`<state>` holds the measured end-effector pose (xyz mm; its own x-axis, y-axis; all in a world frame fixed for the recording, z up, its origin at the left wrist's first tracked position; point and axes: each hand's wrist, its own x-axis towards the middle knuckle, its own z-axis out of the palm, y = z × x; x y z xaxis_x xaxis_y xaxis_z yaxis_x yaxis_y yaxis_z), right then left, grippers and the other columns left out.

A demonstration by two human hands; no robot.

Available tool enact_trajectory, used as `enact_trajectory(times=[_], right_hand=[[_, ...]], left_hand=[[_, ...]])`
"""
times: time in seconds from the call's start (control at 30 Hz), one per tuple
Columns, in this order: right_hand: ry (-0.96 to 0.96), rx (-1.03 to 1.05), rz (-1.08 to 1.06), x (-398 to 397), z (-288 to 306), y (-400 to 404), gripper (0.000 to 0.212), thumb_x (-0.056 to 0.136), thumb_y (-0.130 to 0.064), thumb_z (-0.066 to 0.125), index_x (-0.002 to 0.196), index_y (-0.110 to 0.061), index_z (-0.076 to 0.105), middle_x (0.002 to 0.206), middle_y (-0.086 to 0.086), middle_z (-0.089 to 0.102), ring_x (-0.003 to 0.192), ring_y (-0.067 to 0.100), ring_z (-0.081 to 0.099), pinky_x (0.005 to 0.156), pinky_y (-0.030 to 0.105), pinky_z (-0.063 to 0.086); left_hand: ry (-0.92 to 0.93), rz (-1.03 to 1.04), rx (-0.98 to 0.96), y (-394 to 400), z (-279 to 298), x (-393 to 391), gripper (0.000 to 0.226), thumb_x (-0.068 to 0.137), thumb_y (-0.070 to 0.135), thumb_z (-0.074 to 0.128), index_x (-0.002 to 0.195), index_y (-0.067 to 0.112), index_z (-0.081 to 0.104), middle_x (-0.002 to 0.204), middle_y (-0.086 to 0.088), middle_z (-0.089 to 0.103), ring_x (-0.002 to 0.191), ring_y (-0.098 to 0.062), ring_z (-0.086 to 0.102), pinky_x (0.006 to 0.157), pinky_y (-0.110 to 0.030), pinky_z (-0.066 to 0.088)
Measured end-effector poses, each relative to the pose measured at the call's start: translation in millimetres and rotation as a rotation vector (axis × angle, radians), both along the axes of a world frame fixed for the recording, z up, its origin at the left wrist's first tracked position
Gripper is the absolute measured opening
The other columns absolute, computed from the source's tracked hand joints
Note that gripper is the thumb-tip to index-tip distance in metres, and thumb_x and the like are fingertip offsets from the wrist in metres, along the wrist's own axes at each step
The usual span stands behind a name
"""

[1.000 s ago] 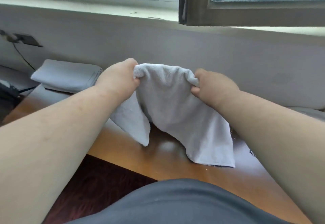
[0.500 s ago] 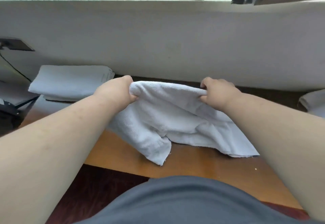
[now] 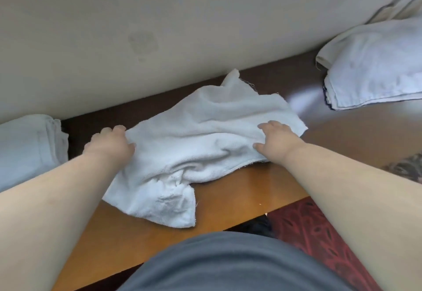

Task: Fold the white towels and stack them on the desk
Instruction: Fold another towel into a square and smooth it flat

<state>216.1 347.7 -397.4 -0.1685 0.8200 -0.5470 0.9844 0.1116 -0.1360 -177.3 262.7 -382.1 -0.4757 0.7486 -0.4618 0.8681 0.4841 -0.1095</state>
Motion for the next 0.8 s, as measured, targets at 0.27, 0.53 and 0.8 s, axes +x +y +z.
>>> enact_trajectory(times=[0.27, 0.53, 0.8], right_hand=[[0.14, -0.013, -0.194, 32, -25, -11, 0.069, 0.092, -0.057, 0.053, 0.15, -0.025, 0.035, 0.159, 0.003, 0.026, 0.145, 0.028, 0.023, 0.117, 0.043, 0.027], [0.273, 0.122, -0.556, 92, -40, 22, 0.083, 0.08, -0.054, 0.07, 0.149, -0.021, 0.035, 0.149, 0.005, 0.042, 0.137, 0.033, 0.035, 0.108, 0.043, 0.035], [0.267, -0.148, -0.348, 92, -44, 54, 0.043, 0.084, -0.048, 0.068, 0.114, -0.019, 0.056, 0.113, 0.002, 0.064, 0.1, 0.025, 0.058, 0.079, 0.03, 0.042]], left_hand=[[-0.15, -0.279, 0.11, 46, -19, 90, 0.046, 0.096, 0.03, 0.045, 0.141, 0.023, 0.042, 0.144, -0.007, 0.038, 0.125, -0.033, 0.039, 0.094, -0.041, 0.038], [-0.306, -0.541, 0.18, 89, -37, 206, 0.046, 0.1, 0.031, 0.04, 0.146, 0.028, 0.037, 0.152, 0.001, 0.033, 0.136, -0.025, 0.03, 0.109, -0.038, 0.029], [-0.219, -0.467, 0.087, 112, -57, 271, 0.057, 0.096, 0.042, 0.042, 0.15, 0.036, 0.027, 0.157, -0.003, 0.021, 0.143, -0.026, 0.014, 0.112, -0.041, 0.026]])
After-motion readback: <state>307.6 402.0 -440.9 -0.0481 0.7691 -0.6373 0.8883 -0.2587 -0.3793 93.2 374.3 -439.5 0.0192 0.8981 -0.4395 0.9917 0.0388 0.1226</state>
